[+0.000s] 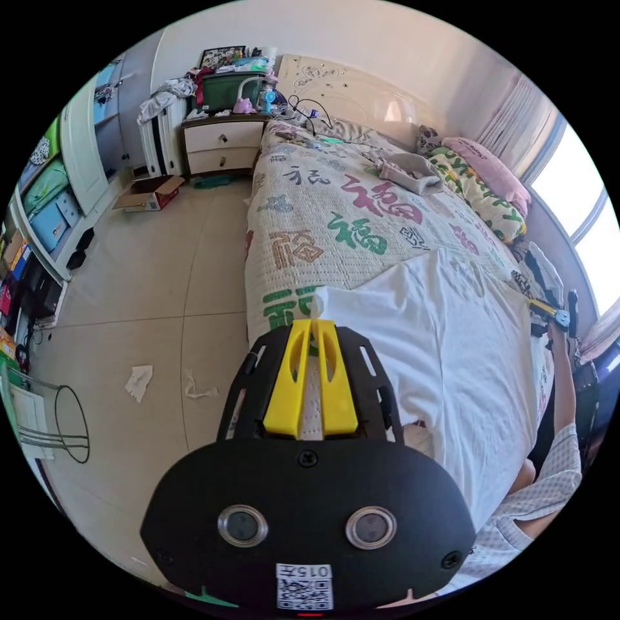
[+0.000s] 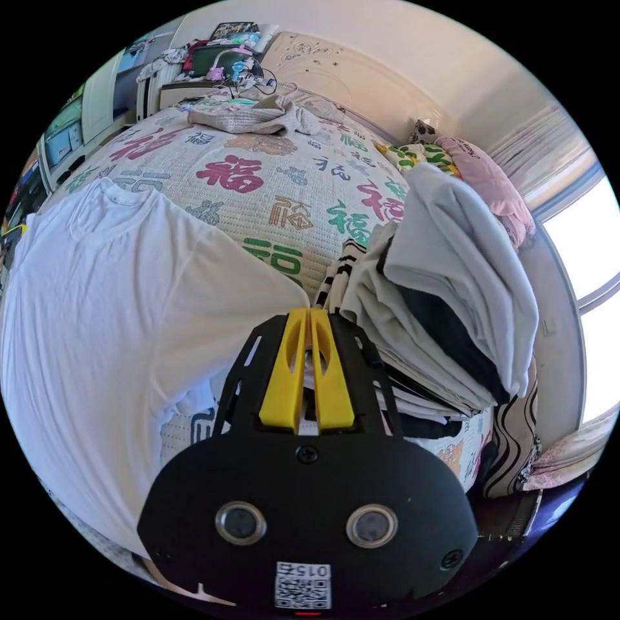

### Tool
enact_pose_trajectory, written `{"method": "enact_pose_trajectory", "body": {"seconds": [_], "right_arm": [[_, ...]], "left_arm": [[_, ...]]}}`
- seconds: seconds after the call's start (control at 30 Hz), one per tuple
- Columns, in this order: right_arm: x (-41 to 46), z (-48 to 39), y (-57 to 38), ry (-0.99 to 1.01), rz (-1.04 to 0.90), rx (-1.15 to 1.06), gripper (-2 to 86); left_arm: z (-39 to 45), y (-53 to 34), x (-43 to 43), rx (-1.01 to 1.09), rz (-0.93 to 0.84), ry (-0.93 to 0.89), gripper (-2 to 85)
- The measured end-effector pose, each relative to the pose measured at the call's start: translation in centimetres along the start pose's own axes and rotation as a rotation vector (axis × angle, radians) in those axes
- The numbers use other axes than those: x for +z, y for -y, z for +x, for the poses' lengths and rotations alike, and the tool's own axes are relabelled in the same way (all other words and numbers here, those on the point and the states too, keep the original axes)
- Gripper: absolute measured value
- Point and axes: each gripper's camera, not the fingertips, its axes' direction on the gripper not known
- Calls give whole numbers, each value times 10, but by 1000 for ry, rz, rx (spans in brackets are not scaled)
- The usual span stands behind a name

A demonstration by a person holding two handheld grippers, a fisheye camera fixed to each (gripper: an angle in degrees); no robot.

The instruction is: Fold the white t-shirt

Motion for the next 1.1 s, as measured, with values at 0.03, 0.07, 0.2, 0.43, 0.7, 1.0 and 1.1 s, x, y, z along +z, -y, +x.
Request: {"method": "enact_pose_trajectory", "body": {"seconds": [0.03, 0.07, 0.2, 0.43, 0.7, 1.0, 1.1], "right_arm": [[-8, 3, 2, 33, 18, 20, 3], [-14, 5, 3, 55, 35, 38, 6], [-69, 20, 4, 106, 256, 101, 56], [-57, -59, 97, 284, 240, -56, 78], [13, -129, 164, 300, 33, -130, 45], [17, -147, 200, 233, -36, -74, 29], [8, -146, 202, 239, -29, -6, 63]], "left_arm": [[0, 1, -5, 13, -17, 55, 19], [0, 1, -9, 18, -23, 91, 21], [10, 14, -54, 84, 51, 128, 78], [96, 91, -48, 252, 196, -78, 92], [116, 127, 57, 239, -41, -80, 57], [98, 131, 30, 245, 79, -70, 10], [85, 123, 40, 205, 23, -34, 41]]}}
